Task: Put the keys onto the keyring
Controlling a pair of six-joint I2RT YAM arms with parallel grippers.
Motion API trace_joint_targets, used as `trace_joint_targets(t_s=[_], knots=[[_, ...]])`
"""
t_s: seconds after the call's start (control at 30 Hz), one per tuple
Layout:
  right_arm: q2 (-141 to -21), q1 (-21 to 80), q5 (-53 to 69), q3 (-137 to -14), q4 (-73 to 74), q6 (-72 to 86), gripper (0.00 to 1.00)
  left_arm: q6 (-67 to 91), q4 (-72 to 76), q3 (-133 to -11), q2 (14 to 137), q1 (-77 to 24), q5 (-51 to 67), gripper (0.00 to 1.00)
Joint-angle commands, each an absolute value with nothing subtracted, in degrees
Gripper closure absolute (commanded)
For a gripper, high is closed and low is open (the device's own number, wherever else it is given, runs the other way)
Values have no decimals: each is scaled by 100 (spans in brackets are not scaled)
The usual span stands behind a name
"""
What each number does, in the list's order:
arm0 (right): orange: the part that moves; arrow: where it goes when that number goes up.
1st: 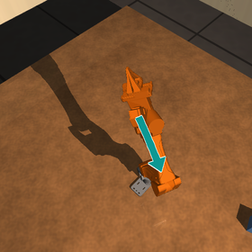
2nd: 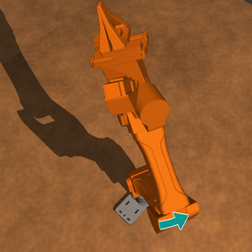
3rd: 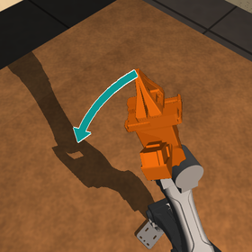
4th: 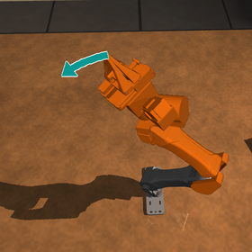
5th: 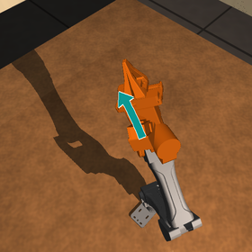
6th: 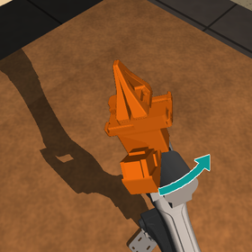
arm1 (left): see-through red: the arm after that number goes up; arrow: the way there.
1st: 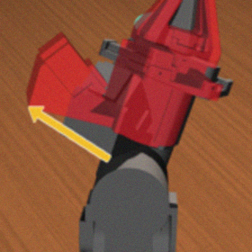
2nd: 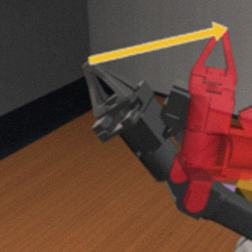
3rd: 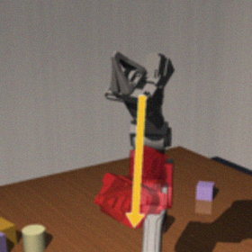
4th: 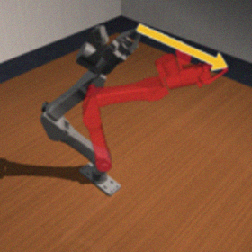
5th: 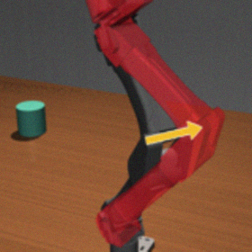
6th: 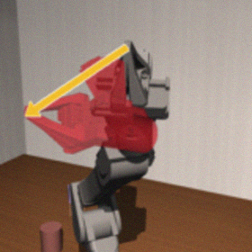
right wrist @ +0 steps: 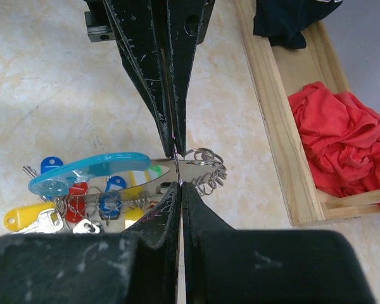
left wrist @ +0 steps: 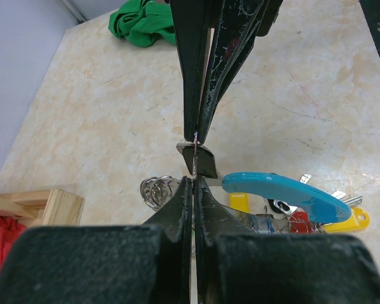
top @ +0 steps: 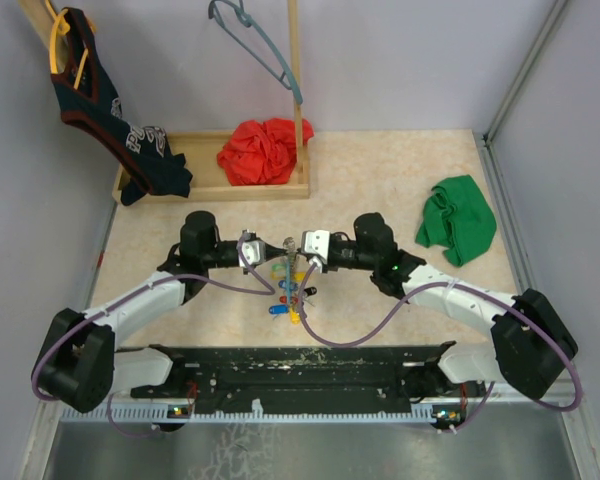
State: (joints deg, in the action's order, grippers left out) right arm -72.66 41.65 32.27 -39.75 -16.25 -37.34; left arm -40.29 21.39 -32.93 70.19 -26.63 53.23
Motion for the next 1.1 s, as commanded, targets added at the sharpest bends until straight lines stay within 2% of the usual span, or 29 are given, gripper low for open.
trace_joint_targets(t_s=[0.0,1.07], knots=[[-7196,4221,3273,-4210,-1818,-3658,100,-4069,2221,-3419,7007,-2681,5520,100],[-7465,4275,3617,-4555,-1639,-3297,100,-4135,2323,-3344,7012,-2692,5632,100]])
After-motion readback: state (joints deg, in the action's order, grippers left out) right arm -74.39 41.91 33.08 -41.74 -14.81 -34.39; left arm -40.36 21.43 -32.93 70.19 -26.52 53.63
